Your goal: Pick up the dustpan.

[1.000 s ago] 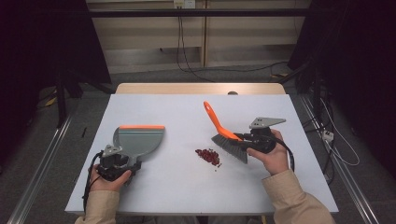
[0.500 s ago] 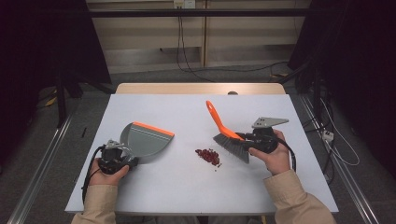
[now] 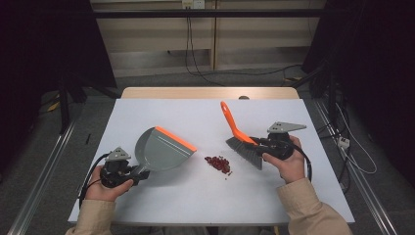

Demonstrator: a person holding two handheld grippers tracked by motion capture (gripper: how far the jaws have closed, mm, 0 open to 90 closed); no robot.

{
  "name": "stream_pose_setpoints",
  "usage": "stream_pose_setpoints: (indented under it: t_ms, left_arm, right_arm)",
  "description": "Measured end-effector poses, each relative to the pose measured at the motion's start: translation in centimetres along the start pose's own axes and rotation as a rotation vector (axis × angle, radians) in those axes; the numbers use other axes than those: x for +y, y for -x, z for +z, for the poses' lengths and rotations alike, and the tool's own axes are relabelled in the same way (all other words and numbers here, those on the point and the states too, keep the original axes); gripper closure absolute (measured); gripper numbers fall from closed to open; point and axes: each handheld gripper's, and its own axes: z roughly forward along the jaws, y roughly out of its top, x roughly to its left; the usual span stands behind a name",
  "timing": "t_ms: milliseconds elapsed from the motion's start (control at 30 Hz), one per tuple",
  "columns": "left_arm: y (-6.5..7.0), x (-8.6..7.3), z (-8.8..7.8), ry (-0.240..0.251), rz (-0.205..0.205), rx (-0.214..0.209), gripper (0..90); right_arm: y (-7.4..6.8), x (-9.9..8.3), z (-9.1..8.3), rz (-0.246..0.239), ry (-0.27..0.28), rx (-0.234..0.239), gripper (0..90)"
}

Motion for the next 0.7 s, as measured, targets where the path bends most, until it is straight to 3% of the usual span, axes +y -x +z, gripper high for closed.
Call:
stream_pose_setpoints:
  t_ms: [167, 500, 700]
  left_arm:
    - [0.8, 0.0, 0.2, -0.015, 0.045, -0.053, 63.1]
    - [2.2, -0.1, 0.7, -0.053, 0.134, -0.12, 63.0]
    - [2.8, -0.5, 1.2, -0.09, 0.169, -0.133, 63.0]
  right_arm:
    - [-0.1, 0.0, 0.0, 0.007, 0.003, -0.022, 71.5]
    - [-0.4, 0.0, 0.1, 0.014, 0.017, -0.055, 71.6]
    - [-0.5, -0.1, 0.3, 0.017, 0.018, -0.064, 71.5]
